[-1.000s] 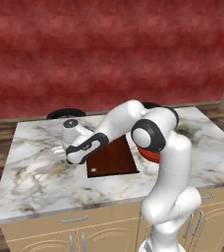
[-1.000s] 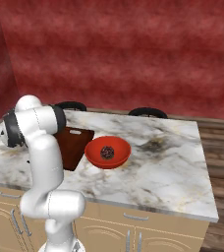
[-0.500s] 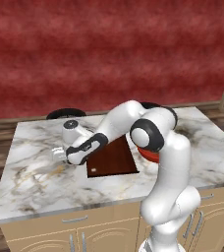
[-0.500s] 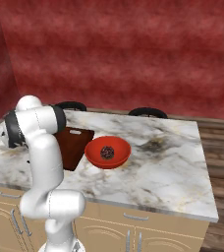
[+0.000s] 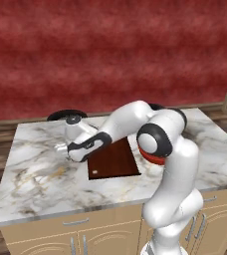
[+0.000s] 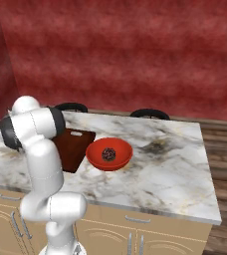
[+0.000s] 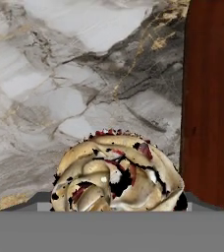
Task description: Place the bowl with cake and the cupcake onto the tray.
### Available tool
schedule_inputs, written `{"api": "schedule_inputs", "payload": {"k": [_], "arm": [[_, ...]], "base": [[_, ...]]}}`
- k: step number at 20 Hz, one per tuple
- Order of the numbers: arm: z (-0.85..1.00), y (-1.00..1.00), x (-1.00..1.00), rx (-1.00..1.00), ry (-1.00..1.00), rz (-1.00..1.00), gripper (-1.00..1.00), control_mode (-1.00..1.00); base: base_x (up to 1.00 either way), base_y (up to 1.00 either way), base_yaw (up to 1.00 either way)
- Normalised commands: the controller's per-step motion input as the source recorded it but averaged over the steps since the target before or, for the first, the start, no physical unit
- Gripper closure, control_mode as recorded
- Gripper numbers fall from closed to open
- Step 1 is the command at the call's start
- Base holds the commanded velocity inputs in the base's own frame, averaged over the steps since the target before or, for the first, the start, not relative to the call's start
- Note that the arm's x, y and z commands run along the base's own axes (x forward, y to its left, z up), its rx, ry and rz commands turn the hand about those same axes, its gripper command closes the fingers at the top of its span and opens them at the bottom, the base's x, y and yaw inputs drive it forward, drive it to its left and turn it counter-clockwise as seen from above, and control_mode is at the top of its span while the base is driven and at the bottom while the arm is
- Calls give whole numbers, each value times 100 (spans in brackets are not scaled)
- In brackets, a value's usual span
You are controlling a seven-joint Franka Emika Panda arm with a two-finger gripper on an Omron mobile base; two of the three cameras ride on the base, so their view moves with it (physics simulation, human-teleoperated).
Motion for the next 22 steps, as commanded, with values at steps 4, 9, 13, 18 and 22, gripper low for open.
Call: {"api": "schedule_inputs", "payload": {"k": [4, 9, 13, 18, 22], "arm": [[51, -70, 16, 0, 3, -11, 100, -100], [2, -91, 26, 0, 10, -20, 100, -100], [-12, -51, 62, 0, 3, -12, 100, -100], [-16, -8, 48, 4, -2, -1, 100, -100], [-24, 0, 44, 0, 0, 0, 100, -100]], "base": [[0, 0, 0], [0, 0, 0], [0, 0, 0], [0, 0, 0], [0, 0, 0]]}}
